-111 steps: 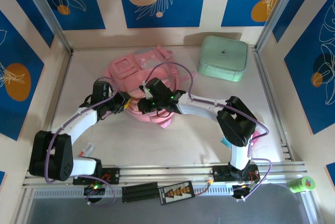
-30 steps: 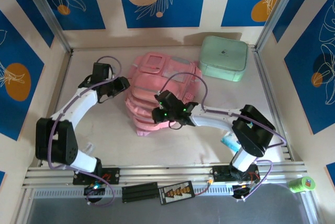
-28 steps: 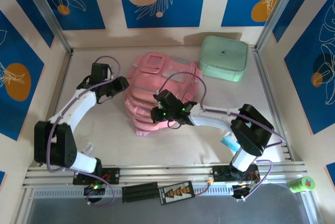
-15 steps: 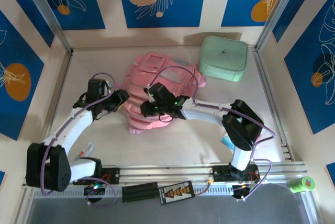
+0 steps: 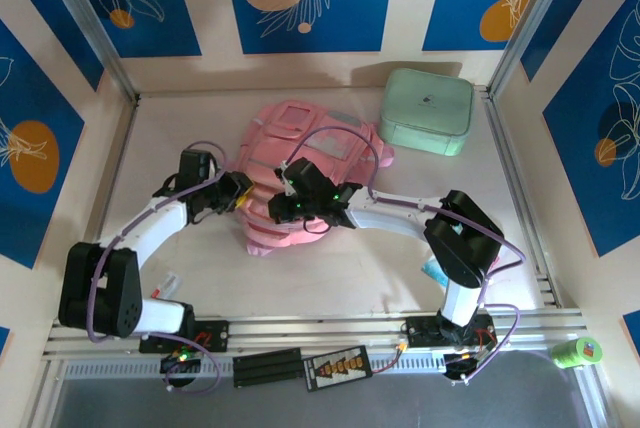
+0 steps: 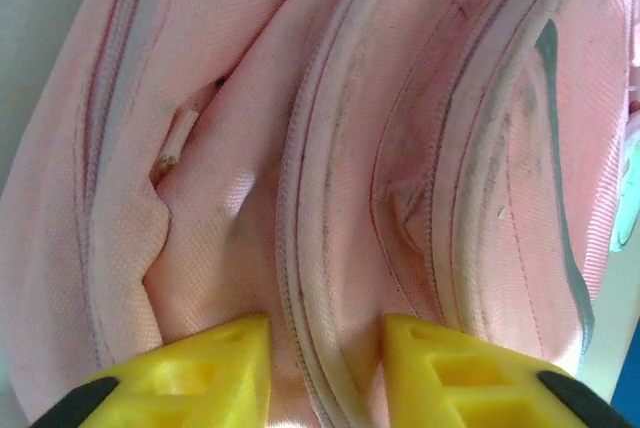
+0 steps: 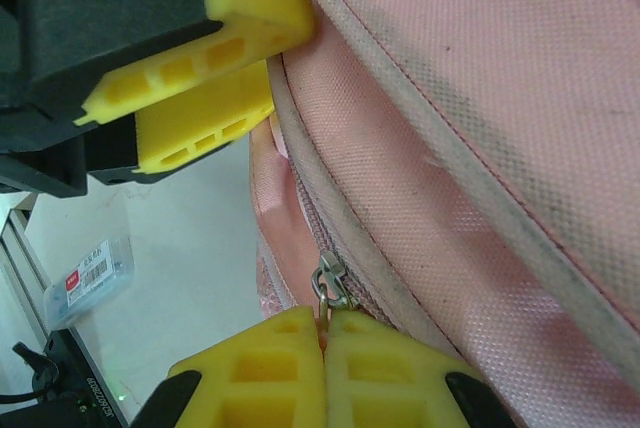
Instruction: Pack books, pencil case, and school supplies into a backpack
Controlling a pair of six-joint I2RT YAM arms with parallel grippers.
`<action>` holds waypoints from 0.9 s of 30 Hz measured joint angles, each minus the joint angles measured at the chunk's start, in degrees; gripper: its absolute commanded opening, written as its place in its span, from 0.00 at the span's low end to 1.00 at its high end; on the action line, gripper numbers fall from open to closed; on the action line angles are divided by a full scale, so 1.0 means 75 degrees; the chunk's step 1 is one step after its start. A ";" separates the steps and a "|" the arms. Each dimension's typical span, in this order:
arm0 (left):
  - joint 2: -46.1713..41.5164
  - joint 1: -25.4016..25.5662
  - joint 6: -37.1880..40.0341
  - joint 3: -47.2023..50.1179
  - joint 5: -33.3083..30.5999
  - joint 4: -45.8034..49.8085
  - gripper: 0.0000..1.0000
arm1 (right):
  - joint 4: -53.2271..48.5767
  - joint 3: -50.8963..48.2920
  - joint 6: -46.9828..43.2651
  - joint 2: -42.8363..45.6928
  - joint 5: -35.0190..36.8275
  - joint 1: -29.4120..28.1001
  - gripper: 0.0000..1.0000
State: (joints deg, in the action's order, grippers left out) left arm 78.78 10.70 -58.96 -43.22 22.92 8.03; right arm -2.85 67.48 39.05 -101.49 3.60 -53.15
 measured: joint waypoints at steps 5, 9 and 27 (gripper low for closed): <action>0.0125 0.0015 0.0102 -0.0090 -0.0009 0.0029 0.06 | -0.0184 -0.0020 -0.0085 0.0009 0.0035 -0.0009 0.00; 0.0146 0.0026 0.0361 -0.0420 -0.0122 0.0417 0.00 | -0.0522 -0.0245 -0.0172 0.0251 0.0341 -0.0038 0.00; 0.0163 -0.0108 0.0959 -0.0737 -0.0090 0.0880 0.00 | -0.1862 -0.1349 -0.0752 0.1612 0.2439 -0.0143 0.00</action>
State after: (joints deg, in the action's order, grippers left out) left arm 80.01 9.89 -51.77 -48.75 22.24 14.63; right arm -16.82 57.36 33.41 -89.41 21.89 -54.22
